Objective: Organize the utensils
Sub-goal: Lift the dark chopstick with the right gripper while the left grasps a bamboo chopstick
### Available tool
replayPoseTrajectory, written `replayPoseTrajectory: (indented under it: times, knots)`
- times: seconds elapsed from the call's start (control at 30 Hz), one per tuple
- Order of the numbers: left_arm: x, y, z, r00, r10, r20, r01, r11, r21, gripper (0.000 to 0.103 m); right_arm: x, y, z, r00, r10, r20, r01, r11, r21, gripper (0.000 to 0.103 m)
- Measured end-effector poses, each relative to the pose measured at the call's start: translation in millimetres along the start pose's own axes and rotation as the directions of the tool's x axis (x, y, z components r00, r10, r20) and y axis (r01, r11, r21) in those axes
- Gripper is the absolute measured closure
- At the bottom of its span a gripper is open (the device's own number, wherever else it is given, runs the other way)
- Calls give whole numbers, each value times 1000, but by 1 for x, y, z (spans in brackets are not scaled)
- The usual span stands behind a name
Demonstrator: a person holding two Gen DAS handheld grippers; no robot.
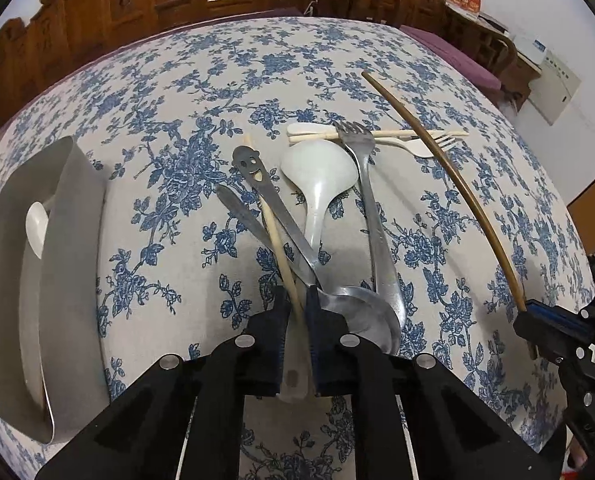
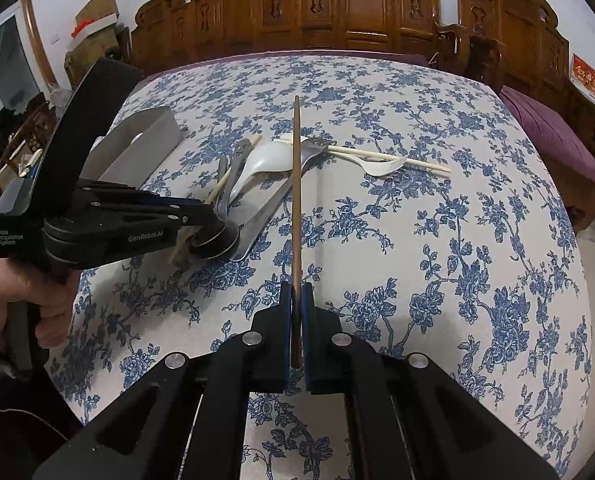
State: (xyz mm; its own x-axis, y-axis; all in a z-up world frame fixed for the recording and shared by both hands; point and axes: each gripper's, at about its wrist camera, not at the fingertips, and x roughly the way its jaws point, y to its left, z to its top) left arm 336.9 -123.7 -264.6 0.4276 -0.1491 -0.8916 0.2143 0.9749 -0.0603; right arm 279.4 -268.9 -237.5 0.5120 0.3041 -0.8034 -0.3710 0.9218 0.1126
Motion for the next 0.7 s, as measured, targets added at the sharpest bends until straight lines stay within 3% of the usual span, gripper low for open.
replayPoseTrajectory:
  times: [0.23,0.7]
  knots:
    - [-9,2,-5,1000,-20,6,20,1000,-9,98,0,0,0,1000,1,2,-1,1000,4,97]
    - [-38,34,-9,998,24,65,-20,998,-56,99,-1,4,1,1000,-7,6,7,1000,5,97]
